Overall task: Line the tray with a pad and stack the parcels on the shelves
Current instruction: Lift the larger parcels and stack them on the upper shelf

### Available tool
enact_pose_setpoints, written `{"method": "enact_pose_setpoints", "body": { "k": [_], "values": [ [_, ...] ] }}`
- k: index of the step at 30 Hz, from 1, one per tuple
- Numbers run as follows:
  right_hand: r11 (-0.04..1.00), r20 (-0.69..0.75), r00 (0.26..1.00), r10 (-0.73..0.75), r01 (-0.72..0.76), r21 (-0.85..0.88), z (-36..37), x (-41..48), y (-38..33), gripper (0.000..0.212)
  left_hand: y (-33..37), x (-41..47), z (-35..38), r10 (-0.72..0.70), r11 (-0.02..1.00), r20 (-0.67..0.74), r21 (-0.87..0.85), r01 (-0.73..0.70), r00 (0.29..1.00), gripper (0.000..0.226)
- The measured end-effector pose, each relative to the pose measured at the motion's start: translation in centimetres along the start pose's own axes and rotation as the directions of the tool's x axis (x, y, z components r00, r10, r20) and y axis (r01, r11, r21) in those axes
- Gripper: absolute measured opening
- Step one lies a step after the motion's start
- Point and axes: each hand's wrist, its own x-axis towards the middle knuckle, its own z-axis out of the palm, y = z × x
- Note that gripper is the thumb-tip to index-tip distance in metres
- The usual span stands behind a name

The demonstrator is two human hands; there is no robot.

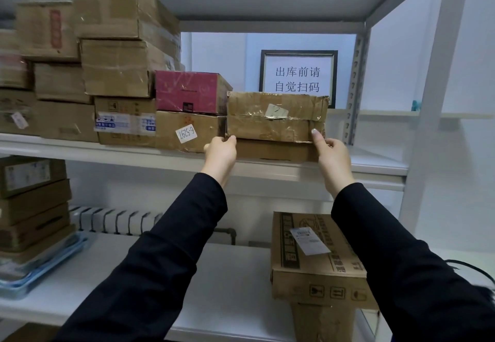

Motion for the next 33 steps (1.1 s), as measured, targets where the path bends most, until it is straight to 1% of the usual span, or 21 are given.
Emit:
{"method": "enact_pose_setpoints", "body": {
  "k": [3,6,8,10,12,14,17,22,24,25,27,29,30,31,33],
  "values": [
    [1.000,-0.036,0.999,0.005,-0.006,-0.019,0.3,-0.3,-0.2,0.066,-0.1,-0.1,-0.2,0.002,1.000,-0.045,-0.018,-0.002,0.999,0.042],
    [0.999,-0.042,0.999,0.001,-0.003,-0.040,0.4,-0.4,-0.4,0.063,-0.4,0.2,-0.3,0.032,0.998,-0.090,-0.058,-0.037,0.995,0.026],
    [1.000,-0.014,1.000,0.013,-0.013,-0.011,0.3,-0.5,-0.5,0.066,-0.4,0.0,-0.3,0.054,0.994,-0.134,-0.084,-0.066,0.989,0.020],
    [0.997,0.030,0.999,0.034,-0.037,0.071,0.0,-0.9,-0.5,0.069,-0.7,-0.2,0.1,0.064,0.988,-0.177,-0.129,-0.087,0.982,0.021],
    [0.983,0.049,0.998,0.049,-0.057,0.174,-0.1,-1.3,-0.3,0.062,-1.0,-0.6,0.5,0.048,0.978,-0.225,-0.185,-0.091,0.973,0.028],
    [0.970,0.029,0.997,0.065,-0.070,0.234,-0.6,-1.9,0.2,0.054,-1.5,-1.1,1.1,0.000,0.965,-0.245,-0.255,-0.064,0.969,0.033],
    [0.974,0.003,0.997,0.077,-0.076,0.215,-1.0,-2.6,1.0,0.038,-2.2,-1.5,1.7,-0.066,0.939,-0.256,-0.343,-0.026,0.964,0.033],
    [0.981,0.053,0.994,0.099,-0.107,0.165,-1.6,-3.0,2.2,0.004,-2.9,-2.1,3.0,-0.221,0.861,-0.183,-0.499,0.103,0.958,0.024],
    [0.988,0.086,0.990,0.110,-0.118,0.098,-1.9,-3.4,2.6,0.016,-3.3,-2.6,3.7,-0.268,0.847,-0.147,-0.506,0.160,0.952,0.020],
    [0.988,0.118,0.985,0.128,-0.137,0.067,-2.1,-3.7,3.0,0.019,-3.7,-2.9,4.0,-0.284,0.848,-0.131,-0.497,0.185,0.950,0.020],
    [0.978,0.195,0.959,0.206,-0.209,-0.006,-2.3,-4.2,3.7,0.015,-4.4,-3.2,4.7,-0.308,0.849,-0.098,-0.477,0.227,0.946,0.023],
    [0.950,0.244,0.918,0.312,-0.294,-0.108,-2.6,-4.6,5.2,0.010,-5.6,-3.5,5.4,-0.342,0.847,-0.040,-0.446,0.290,0.939,0.028],
    [0.929,0.263,0.892,0.366,-0.336,-0.154,-2.9,-4.8,5.9,0.012,-6.4,-3.6,5.8,-0.362,0.844,-0.002,-0.426,0.327,0.932,0.035],
    [0.908,0.279,0.866,0.416,-0.377,-0.185,-3.2,-5.2,6.7,0.015,-7.2,-3.8,6.3,-0.391,0.836,0.038,-0.402,0.373,0.919,0.042],
    [0.868,0.324,0.809,0.491,-0.421,-0.263,-4.0,-5.6,8.3,0.027,-8.8,-4.1,7.2,-0.443,0.819,0.101,-0.359,0.448,0.891,0.048]
  ]
}}
